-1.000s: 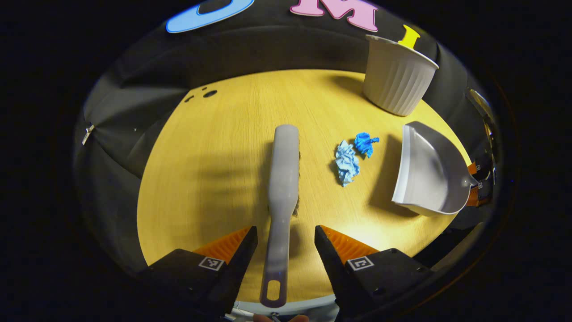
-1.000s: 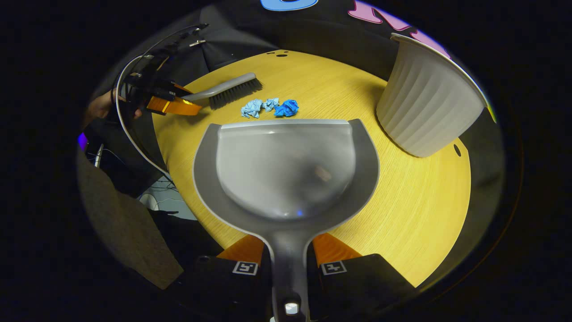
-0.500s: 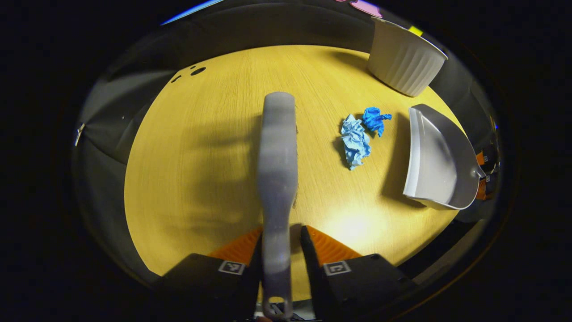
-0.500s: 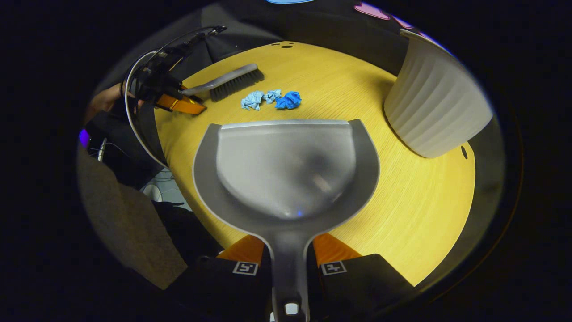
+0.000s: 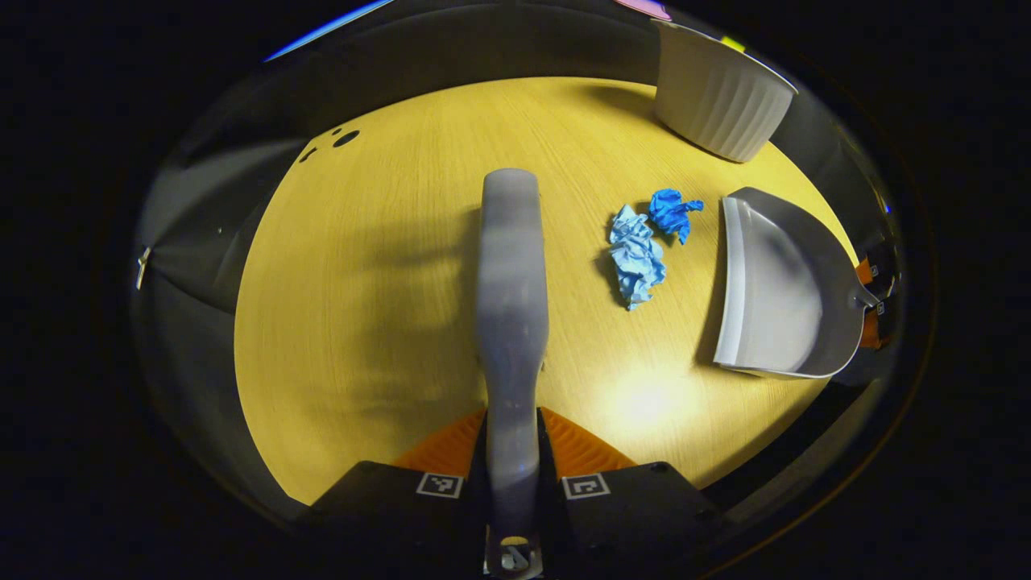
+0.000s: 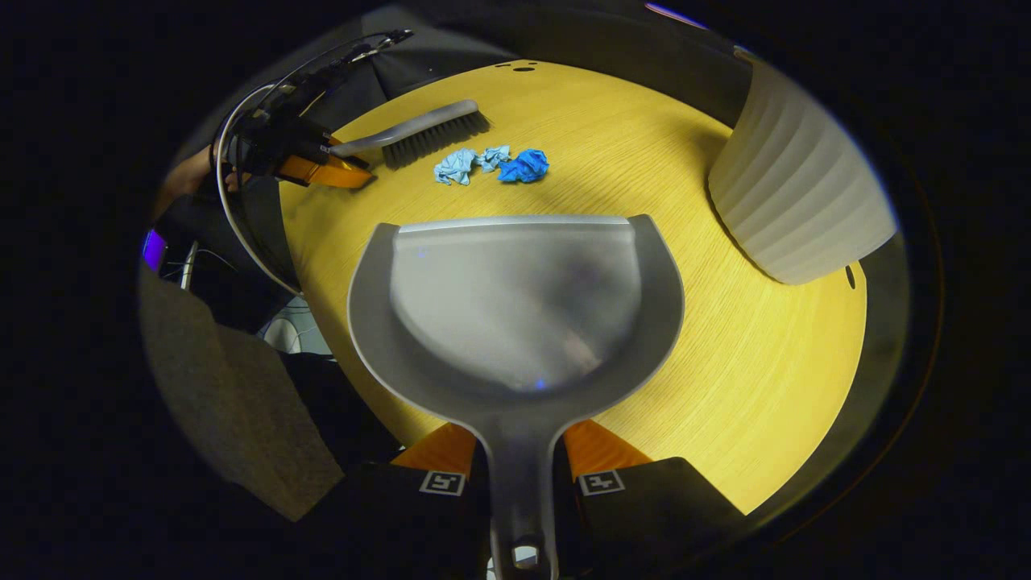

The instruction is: Pick up the small broom and dustpan from the desktop, sweep the trash into the dustpan with the broom, and then empty the trash into the garbage bin.

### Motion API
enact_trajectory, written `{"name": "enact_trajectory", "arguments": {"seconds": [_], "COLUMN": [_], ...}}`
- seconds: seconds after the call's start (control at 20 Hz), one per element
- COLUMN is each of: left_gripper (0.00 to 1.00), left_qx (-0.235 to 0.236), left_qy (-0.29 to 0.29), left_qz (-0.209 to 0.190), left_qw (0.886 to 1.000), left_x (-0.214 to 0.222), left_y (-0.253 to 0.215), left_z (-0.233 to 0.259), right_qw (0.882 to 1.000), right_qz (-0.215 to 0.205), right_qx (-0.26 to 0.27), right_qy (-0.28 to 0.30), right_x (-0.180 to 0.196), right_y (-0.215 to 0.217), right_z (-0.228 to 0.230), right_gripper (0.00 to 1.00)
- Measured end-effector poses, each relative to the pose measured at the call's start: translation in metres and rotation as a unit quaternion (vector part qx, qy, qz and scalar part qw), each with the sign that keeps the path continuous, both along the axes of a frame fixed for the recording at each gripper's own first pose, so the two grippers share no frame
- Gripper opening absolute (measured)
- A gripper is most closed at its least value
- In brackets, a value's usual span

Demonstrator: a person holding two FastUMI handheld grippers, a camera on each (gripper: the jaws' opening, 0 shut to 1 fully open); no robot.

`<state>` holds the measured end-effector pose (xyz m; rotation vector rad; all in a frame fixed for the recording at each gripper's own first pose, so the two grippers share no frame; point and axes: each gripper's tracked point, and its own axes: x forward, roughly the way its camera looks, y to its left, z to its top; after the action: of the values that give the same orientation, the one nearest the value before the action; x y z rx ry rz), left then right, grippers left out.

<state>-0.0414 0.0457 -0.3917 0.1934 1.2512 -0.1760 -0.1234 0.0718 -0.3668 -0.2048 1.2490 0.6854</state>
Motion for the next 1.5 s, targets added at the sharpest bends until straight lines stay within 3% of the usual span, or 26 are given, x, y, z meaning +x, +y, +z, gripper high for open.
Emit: {"name": "enact_trajectory", "arguments": {"seconds": [0.3, 0.65, 0.75, 0.8, 0.85, 0.9, 1.0, 1.05, 1.1, 1.15, 1.2, 1.4, 1.5], "left_gripper": [0.30, 0.30, 0.30, 0.30, 0.30, 0.30, 0.30, 0.33, 0.33, 0.30, 0.30, 0.33, 0.30], "left_qx": [-0.003, -0.055, -0.075, -0.081, -0.086, -0.092, -0.104, -0.114, -0.129, -0.144, -0.150, -0.165, -0.157], "left_qy": [0.000, 0.011, 0.017, 0.019, 0.019, 0.021, 0.025, 0.029, 0.033, 0.033, 0.029, -0.009, -0.036], "left_qz": [-0.032, -0.078, -0.096, -0.107, -0.119, -0.131, -0.155, -0.164, -0.170, -0.174, -0.174, -0.140, -0.120], "left_qw": [0.999, 0.995, 0.992, 0.991, 0.989, 0.987, 0.982, 0.979, 0.976, 0.974, 0.973, 0.976, 0.980], "left_x": [0.021, 0.022, 0.018, 0.017, 0.017, 0.017, 0.013, 0.009, 0.006, 0.004, 0.006, 0.027, 0.035], "left_y": [-0.027, -0.073, -0.089, -0.096, -0.101, -0.105, -0.115, -0.122, -0.129, -0.137, -0.142, -0.129, -0.114], "left_z": [0.000, 0.000, 0.001, 0.001, 0.001, 0.002, 0.004, 0.006, 0.009, 0.013, 0.017, 0.048, 0.061], "right_qw": [1.000, 0.999, 0.999, 0.999, 0.999, 0.999, 0.999, 0.999, 0.999, 0.999, 0.999, 0.999, 0.997], "right_qz": [0.014, 0.028, 0.034, 0.034, 0.035, 0.037, 0.040, 0.039, 0.037, 0.036, 0.034, -0.011, -0.038], "right_qx": [-0.008, -0.025, -0.026, -0.025, -0.024, -0.024, -0.024, -0.023, -0.022, -0.020, -0.017, 0.008, 0.015], "right_qy": [0.005, -0.006, -0.011, -0.012, -0.013, -0.013, -0.015, -0.018, -0.020, -0.023, -0.028, -0.046, -0.065], "right_x": [0.004, 0.005, 0.009, 0.007, 0.006, 0.006, 0.007, 0.007, 0.008, 0.008, 0.008, 0.005, 0.004], "right_y": [0.003, 0.002, 0.002, 0.001, 0.001, 0.002, 0.002, 0.002, 0.002, 0.003, 0.002, 0.010, 0.014], "right_z": [0.000, -0.001, 0.001, -0.001, -0.003, -0.003, -0.003, -0.003, -0.004, -0.005, -0.005, -0.006, -0.008], "right_gripper": [0.36, 0.36, 0.36, 0.30, 0.30, 0.36, 0.31, 0.36, 0.30, 0.30, 0.36, 0.36, 0.36]}}
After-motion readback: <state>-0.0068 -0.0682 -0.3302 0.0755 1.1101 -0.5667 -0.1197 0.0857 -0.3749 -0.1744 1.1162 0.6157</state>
